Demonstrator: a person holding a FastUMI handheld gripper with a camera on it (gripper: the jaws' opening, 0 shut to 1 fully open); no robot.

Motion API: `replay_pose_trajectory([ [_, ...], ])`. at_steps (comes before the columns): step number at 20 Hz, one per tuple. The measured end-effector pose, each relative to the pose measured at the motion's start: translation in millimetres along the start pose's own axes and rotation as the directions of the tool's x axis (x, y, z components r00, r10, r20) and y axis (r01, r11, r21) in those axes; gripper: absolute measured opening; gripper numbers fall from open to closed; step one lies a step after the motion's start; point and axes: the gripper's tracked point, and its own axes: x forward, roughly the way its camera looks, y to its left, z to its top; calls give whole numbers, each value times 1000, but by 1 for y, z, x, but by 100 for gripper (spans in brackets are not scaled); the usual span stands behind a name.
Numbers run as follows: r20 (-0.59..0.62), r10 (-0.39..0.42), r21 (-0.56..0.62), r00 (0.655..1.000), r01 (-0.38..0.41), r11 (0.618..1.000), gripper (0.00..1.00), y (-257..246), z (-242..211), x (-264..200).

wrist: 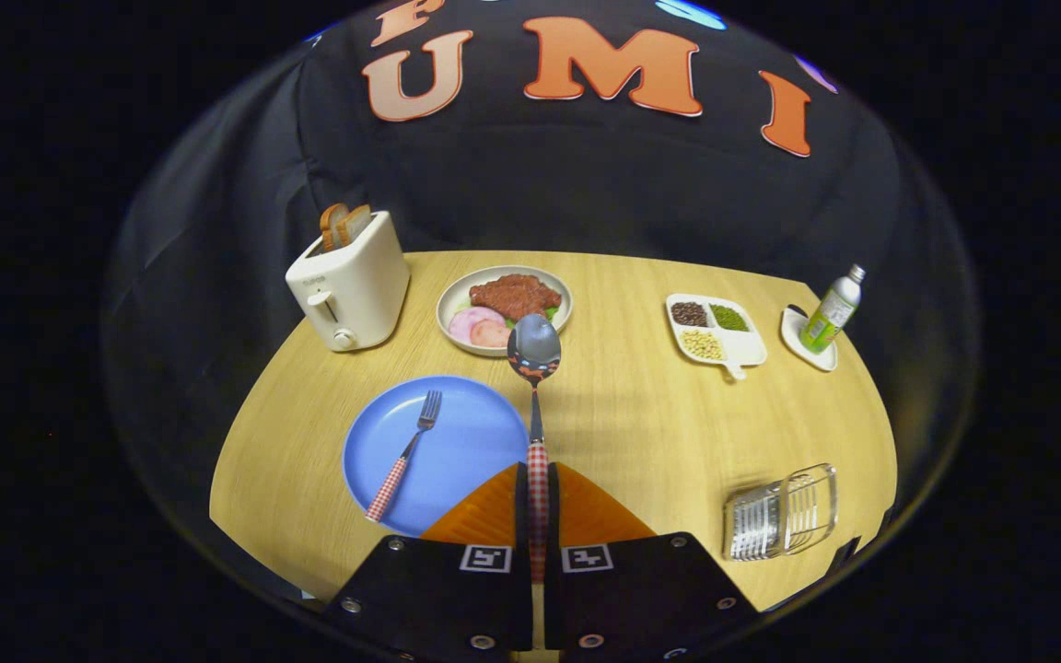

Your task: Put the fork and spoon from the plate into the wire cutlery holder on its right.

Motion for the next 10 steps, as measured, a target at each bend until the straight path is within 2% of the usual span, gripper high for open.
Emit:
replay_pose_trajectory([
  [4,14,-78,6,997,78,997,5,-60,9,-33],
  [10,3,-178,-65,984,178,982,5,-130,9,-70],
])
